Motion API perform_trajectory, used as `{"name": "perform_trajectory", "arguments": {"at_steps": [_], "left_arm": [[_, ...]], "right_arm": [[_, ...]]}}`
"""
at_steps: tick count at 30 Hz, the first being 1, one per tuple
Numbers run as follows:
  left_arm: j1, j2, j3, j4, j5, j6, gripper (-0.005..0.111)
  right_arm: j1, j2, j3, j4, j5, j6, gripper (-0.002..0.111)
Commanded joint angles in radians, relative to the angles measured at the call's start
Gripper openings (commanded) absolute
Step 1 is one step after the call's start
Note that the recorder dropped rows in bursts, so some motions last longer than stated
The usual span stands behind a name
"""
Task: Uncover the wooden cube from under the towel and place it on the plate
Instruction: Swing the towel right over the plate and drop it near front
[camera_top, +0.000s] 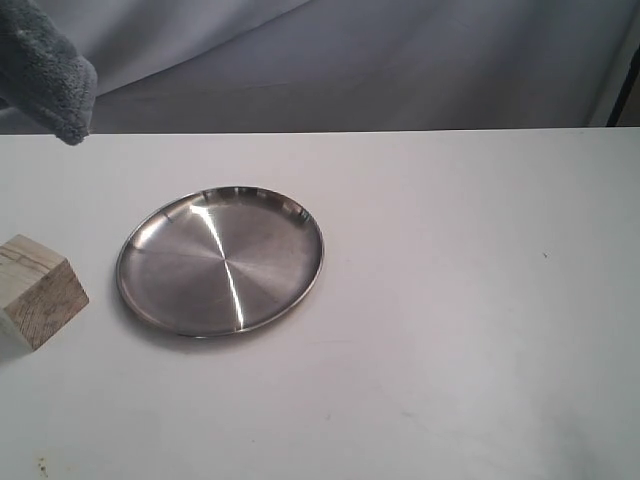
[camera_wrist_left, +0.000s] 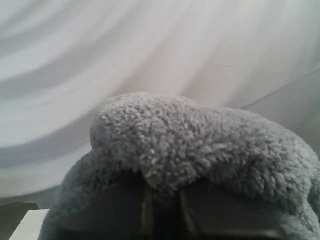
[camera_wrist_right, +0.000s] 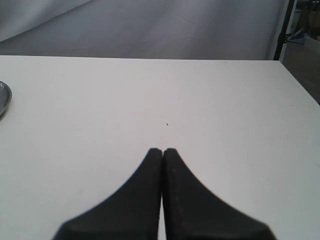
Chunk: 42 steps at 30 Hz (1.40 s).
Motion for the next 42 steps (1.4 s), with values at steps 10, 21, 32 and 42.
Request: {"name": "perform_trajectory", "arguments": {"at_steps": [10, 21, 32, 42], "left_arm": [[-0.001, 0.212, -0.001, -0.009, -0.229, -0.008, 0.000], [-0.064, 0.125, 0.001, -0.014, 0.142, 0.205, 0.000], [-0.280, -0.112, 0.002, -0.360, 0.624, 0.433, 0.000], [-0.285, -0.166, 0.318, -0.581, 0.505, 0.510, 0.000]], "right_arm": [[0.003, -0.007, 0.003, 0.003, -0.003, 0.002, 0.000], [0.003, -0.007, 0.003, 0.003, -0.003, 0.002, 0.000], [0.003, -0.007, 0.003, 0.003, -0.003, 0.002, 0.000], [0.003, -0.007, 0.003, 0.003, -0.003, 0.002, 0.000]]}}
